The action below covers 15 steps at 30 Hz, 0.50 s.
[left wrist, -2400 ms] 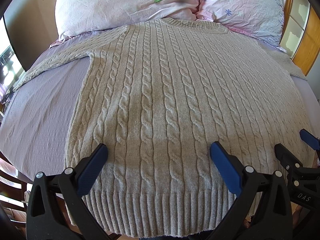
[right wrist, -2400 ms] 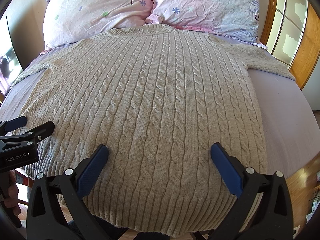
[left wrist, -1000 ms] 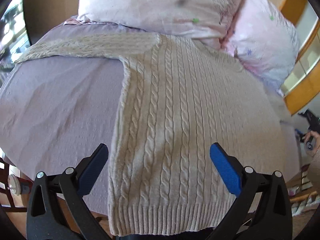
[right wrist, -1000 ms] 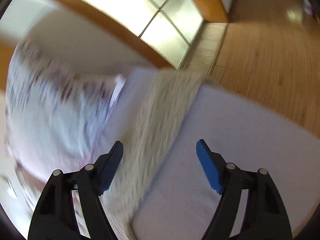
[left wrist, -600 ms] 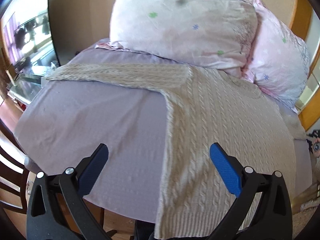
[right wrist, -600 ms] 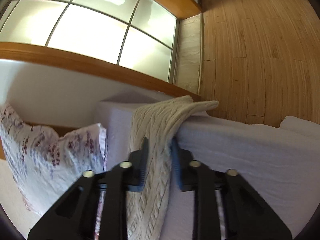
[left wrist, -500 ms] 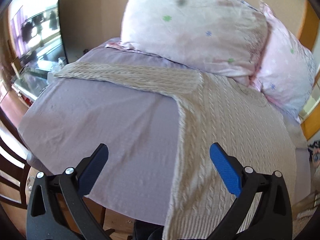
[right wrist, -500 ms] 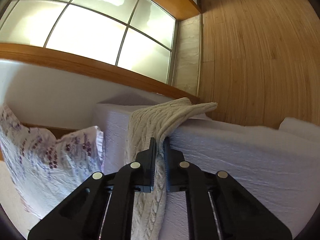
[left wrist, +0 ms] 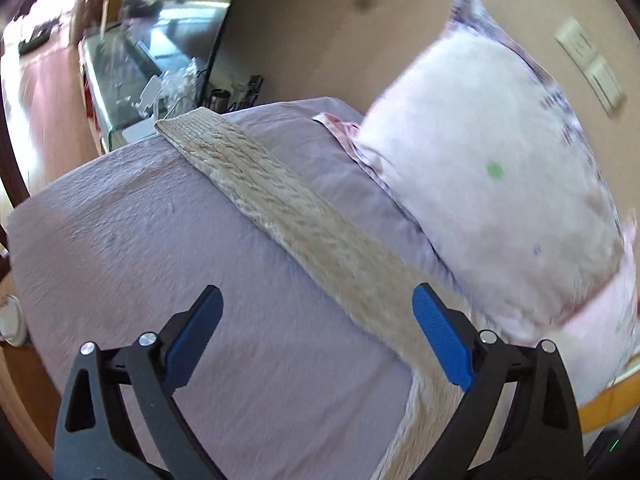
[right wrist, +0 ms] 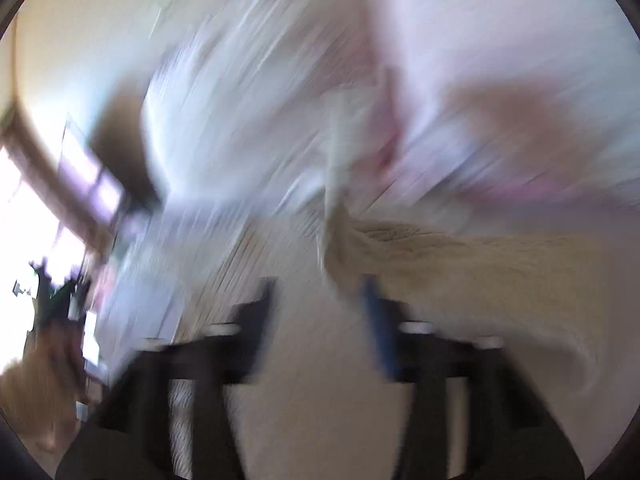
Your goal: Fold small clothes
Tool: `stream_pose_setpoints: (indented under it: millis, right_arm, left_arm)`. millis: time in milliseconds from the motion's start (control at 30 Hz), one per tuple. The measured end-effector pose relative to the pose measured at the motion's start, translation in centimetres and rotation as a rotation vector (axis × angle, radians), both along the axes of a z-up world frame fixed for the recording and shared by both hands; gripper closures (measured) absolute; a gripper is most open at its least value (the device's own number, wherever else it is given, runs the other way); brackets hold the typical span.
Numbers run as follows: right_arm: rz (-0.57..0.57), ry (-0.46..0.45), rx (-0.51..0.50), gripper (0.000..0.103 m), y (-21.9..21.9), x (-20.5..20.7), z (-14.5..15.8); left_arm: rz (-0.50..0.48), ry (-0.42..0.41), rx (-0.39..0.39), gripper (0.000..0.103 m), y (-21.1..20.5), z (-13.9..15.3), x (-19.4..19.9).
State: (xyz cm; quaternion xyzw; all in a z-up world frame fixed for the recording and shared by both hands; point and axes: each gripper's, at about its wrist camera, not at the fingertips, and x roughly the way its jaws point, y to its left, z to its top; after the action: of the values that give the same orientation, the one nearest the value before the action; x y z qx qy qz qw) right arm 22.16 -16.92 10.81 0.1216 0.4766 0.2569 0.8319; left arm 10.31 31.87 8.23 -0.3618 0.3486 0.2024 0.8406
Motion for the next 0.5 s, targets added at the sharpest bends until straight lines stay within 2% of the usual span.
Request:
stream_pose_setpoints:
  millis: [100,133,233,367,500]
  right_arm:
    - [-0.054,0.08,0.046,0.039,0.7,-1.3,-1.3]
    - [-0.089,0.124,0.058,0.037,0.2,-1.5,-1.8]
    - [-0.162,0.206,0.025,0.037,-1.3,-1.7,-3.0]
    - [-0.227,0.224,0.009,0.036,-2.4,-3.0,-2.8]
    - [-0.216,0.211,-0.025,0.032,-1.4,-3.7,-2.3]
  left_arm:
    - [0.055,0.01,-0.056,0.018,3.0,-1.1,1.7]
    - [0.065,0.01,-0.085,0.024,4.1,-1.6,2.2]
    - [0.098,0.036,-0.174,0.031,7.0,-3.4,3.6]
    - [0.176,0.061,-0.284,0.036,10.9,-5.8,4.5]
    - [0.25,0.01,-0.342,0.04,13.6,-6.7,4.3]
